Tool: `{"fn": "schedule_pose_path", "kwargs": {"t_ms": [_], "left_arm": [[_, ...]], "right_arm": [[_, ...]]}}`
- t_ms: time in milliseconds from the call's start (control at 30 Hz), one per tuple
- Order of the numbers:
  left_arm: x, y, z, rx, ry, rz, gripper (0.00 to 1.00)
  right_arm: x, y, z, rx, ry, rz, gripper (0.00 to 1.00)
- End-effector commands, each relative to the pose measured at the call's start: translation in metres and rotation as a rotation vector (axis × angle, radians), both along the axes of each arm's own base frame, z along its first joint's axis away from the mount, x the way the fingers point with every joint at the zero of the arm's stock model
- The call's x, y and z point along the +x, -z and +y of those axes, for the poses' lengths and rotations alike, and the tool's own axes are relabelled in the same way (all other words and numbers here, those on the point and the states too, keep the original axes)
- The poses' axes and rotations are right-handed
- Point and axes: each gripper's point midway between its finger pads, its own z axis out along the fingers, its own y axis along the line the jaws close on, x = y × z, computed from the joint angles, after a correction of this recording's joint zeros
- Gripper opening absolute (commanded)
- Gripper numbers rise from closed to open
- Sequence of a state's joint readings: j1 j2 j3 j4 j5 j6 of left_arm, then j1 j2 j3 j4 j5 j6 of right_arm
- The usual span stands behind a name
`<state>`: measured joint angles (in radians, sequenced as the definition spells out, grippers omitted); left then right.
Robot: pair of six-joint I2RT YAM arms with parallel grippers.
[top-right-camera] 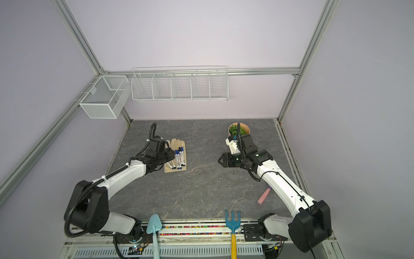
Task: Insert the pens into the pen caps
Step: 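Lay the capped marker on the glove with the left gripper while both arms retract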
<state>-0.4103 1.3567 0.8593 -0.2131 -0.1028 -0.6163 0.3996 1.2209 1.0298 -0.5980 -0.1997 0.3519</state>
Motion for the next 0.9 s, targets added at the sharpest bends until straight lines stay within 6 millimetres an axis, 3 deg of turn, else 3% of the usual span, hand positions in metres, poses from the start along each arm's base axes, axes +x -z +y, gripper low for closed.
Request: {"fn": "schedule_pose_path", "kwargs": {"t_ms": [0, 100, 167, 200, 233, 267, 367, 533, 567, 600, 667, 733, 767, 800, 867], "left_arm": [[-0.02, -0.027, 0.049, 0.167, -0.115, -0.113, 0.38], [-0.044, -0.047, 0.092, 0.328, -0.198, -0.213, 0.43], [-0.055, -0.051, 0.118, 0.407, -0.258, -0.236, 0.49], [-0.058, -0.049, 0.132, 0.438, -0.289, -0.232, 0.57], [-0.06, -0.045, 0.144, 0.46, -0.325, -0.226, 0.76], [-0.06, -0.038, 0.153, 0.472, -0.346, -0.216, 1.0], [-0.051, -0.021, 0.174, 0.508, -0.431, -0.226, 0.99], [-0.03, 0.002, 0.182, 0.617, -0.442, -0.284, 0.99], [-0.026, 0.007, 0.183, 0.624, -0.443, -0.293, 0.99], [-0.018, 0.007, 0.182, 0.624, -0.431, -0.305, 0.99], [-0.005, 0.007, 0.174, 0.601, -0.388, -0.315, 0.99], [0.008, 0.001, 0.163, 0.582, -0.327, -0.404, 0.99], [0.016, 0.001, 0.157, 0.577, -0.284, -0.429, 0.99], [0.022, 0.003, 0.153, 0.583, -0.247, -0.434, 1.0], [0.031, 0.019, 0.142, 0.574, -0.157, -0.448, 1.0]], "right_arm": [[0.032, -0.01, -0.093, -0.281, 0.354, -0.234, 0.57], [0.036, -0.003, -0.15, -0.51, 0.523, -0.378, 0.64], [0.043, 0.007, -0.167, -0.599, 0.564, -0.472, 0.66], [0.045, 0.016, -0.178, -0.634, 0.609, -0.492, 0.7], [0.049, 0.028, -0.184, -0.65, 0.624, -0.492, 0.7], [0.054, 0.034, -0.19, -0.648, 0.65, -0.49, 0.71], [0.072, 0.058, -0.193, -0.659, 0.657, -0.49, 0.71], [0.093, 0.067, -0.178, -0.631, 0.555, -0.647, 0.74], [0.095, 0.07, -0.179, -0.596, 0.531, -0.684, 0.77], [0.098, 0.074, -0.181, -0.565, 0.526, -0.727, 0.9], [0.099, 0.089, -0.183, -0.471, 0.478, -0.62, 0.89], [0.106, 0.092, -0.175, -0.349, 0.396, -0.701, 0.88], [0.102, 0.102, -0.174, -0.353, 0.376, -0.649, 0.88], [0.101, 0.102, -0.174, -0.354, 0.367, -0.601, 0.88], [0.104, 0.096, -0.174, -0.349, 0.378, -0.675, 0.88]]}}
